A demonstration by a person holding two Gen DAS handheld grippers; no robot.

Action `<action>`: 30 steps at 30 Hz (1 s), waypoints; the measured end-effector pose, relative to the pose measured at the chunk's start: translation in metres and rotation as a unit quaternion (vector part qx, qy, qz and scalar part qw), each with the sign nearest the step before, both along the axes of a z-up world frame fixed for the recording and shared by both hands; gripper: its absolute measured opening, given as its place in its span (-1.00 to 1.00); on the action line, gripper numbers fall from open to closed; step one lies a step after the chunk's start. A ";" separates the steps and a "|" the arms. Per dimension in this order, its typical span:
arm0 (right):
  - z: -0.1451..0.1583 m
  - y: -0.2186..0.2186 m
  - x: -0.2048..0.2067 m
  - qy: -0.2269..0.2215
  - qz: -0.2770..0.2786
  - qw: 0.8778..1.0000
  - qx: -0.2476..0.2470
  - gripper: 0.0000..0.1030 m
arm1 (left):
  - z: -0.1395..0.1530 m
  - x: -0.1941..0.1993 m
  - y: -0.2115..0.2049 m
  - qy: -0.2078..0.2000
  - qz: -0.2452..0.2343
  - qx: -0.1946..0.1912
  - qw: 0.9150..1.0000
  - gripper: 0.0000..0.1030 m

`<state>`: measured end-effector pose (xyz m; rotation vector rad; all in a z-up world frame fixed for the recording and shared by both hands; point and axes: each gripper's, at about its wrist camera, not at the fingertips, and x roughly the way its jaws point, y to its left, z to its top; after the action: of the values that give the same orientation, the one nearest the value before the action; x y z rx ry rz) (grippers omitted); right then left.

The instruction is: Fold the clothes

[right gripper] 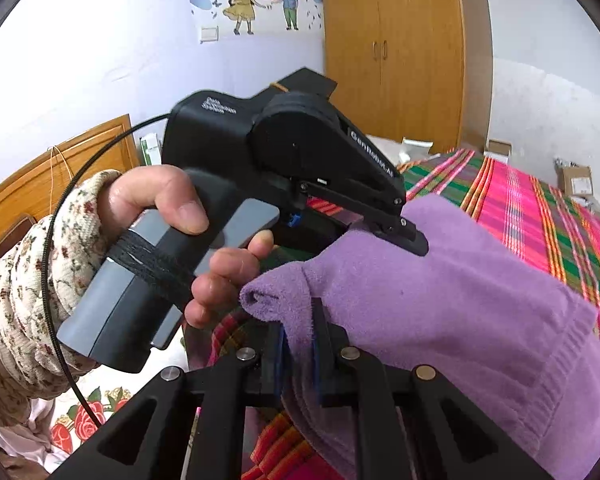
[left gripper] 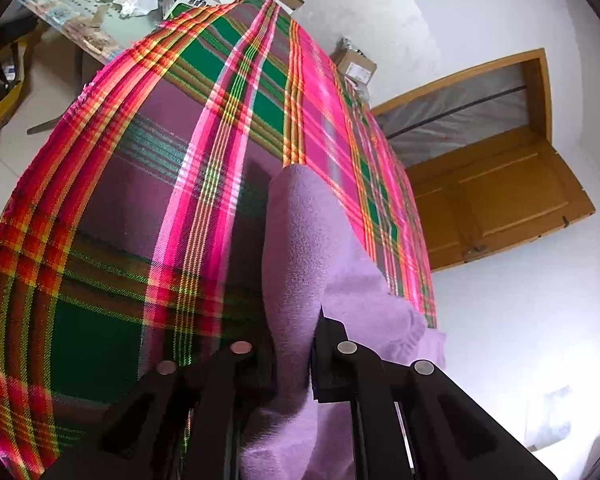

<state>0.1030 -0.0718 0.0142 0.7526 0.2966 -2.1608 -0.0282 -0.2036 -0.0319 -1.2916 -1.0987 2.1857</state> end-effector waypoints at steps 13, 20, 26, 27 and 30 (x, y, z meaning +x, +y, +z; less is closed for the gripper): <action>0.023 0.033 -0.009 0.013 -0.002 1.000 -0.018 -0.36 | 0.035 0.043 -0.007 0.045 0.061 -0.053 0.996 -0.66; 0.047 0.086 0.008 0.012 -0.045 0.997 -0.059 -0.34 | 0.072 0.075 0.013 0.104 0.065 -0.087 0.989 -0.60; 0.040 0.154 0.003 0.010 -0.164 0.986 -0.042 -0.34 | 0.083 0.082 0.062 0.123 0.010 -0.074 0.990 -0.60; 0.036 0.168 0.000 0.007 -0.191 0.981 -0.036 -0.34 | 0.081 0.082 0.072 0.121 -0.005 -0.072 0.990 -0.60; 0.026 0.212 -0.011 -0.017 -0.269 0.962 -0.030 -0.34 | 0.074 0.079 0.107 0.114 -0.046 -0.073 0.990 -0.60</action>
<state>0.0920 0.1398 0.0406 0.9125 -0.0006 -2.6465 0.0508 -0.0965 0.0418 -1.0923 -0.7901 2.3093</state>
